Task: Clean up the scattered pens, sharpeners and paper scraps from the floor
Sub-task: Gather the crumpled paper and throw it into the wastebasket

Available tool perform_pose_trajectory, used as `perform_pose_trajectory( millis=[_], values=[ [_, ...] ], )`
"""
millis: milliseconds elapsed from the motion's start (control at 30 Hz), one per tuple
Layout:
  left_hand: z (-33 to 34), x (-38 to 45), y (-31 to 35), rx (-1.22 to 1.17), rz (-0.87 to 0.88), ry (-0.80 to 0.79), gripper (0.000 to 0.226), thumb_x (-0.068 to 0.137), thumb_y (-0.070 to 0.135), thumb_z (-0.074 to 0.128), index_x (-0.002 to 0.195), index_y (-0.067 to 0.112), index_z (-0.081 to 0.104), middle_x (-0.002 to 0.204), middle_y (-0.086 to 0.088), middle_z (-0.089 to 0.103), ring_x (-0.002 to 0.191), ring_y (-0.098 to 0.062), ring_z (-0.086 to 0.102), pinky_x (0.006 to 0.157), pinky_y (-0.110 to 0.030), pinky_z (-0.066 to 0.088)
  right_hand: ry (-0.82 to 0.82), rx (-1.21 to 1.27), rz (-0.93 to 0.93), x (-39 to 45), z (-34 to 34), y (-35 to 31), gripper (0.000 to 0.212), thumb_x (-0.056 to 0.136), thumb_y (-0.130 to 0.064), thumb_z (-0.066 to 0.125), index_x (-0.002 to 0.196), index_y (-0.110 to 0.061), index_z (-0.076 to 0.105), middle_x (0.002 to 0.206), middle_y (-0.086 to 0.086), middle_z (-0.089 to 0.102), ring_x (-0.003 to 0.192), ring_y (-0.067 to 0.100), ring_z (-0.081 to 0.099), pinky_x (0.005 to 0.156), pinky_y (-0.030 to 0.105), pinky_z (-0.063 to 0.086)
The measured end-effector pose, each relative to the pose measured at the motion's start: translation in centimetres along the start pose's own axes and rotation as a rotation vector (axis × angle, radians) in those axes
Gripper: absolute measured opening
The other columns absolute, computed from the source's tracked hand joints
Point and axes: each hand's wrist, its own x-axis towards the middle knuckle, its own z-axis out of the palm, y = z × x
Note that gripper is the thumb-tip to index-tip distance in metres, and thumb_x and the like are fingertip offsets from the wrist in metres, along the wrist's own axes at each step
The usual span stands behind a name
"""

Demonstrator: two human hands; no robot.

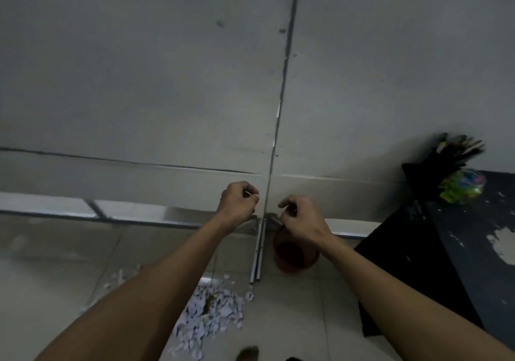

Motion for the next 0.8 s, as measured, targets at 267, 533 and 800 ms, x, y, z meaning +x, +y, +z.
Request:
perform_pose_trajectory(
  millis=[267,533,800],
  values=[
    [-5.0,-6.7,-6.4,-0.076,-0.107,0.167,0.016,0.088,0.007,0.061,0.077,0.019,0.062,0.075,-0.008,0.064,0.067,-0.024,0.063,0.071,-0.038,0.056,-0.158,-0.039,-0.133,-4.2,5.4,-3.1,0.021,0.082,-0.022,0.071,0.102,-0.016,0.071,0.088,0.001,0.070,0.083,0.016,0.065,0.077,0.028,0.053],
    [-5.3,-15.7,-12.9,-0.132,-0.290,0.251,0.010,0.087,0.007,0.061,0.080,0.014,0.063,0.072,-0.007,0.064,0.064,-0.022,0.062,0.071,-0.043,0.057,-0.291,-0.063,-0.181,-10.1,10.2,-3.7,0.025,0.083,-0.021,0.070,0.107,-0.015,0.071,0.092,0.004,0.071,0.085,0.016,0.066,0.082,0.032,0.055],
    [-5.9,-22.3,-17.5,-0.151,-0.419,0.316,0.005,0.089,0.006,0.059,0.088,0.007,0.064,0.080,-0.014,0.066,0.068,-0.026,0.064,0.070,-0.039,0.056,-0.435,-0.078,-0.185,-14.4,14.7,-3.6,0.030,0.083,-0.021,0.067,0.113,-0.014,0.069,0.099,0.002,0.068,0.086,0.015,0.063,0.080,0.030,0.053]
  ],
)
